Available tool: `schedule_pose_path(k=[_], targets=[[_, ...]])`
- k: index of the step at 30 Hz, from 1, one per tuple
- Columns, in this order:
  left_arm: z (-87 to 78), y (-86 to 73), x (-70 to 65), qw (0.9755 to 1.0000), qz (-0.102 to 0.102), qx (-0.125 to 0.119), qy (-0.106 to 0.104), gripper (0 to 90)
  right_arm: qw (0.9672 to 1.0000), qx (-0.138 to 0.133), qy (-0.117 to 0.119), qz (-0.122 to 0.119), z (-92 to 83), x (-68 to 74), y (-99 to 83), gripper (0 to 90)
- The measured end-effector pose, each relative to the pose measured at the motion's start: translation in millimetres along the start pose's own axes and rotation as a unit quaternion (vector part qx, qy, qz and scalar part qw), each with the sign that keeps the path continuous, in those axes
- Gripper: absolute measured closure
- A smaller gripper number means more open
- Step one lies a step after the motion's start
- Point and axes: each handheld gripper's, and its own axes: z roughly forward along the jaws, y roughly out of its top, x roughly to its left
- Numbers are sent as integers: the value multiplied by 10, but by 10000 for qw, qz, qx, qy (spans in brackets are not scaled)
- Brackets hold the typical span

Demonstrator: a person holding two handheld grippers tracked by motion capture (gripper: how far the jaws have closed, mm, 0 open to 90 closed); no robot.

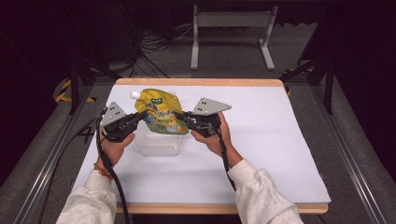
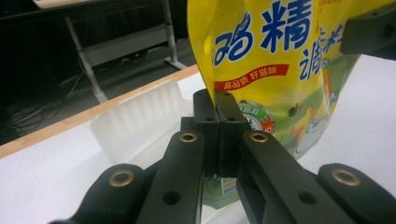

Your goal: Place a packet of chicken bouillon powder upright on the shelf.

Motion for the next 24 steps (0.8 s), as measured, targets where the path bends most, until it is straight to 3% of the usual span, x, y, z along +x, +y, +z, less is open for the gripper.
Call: schedule_pose_path(k=[17,24], targets=[[-19,-111,173,9999,-65,59,115,893,10000,88,-2,47,291,58,-76,900],[29,-142,163,9998,-41,168,100,892,9996,111,65,266,306,51,-166,898]])
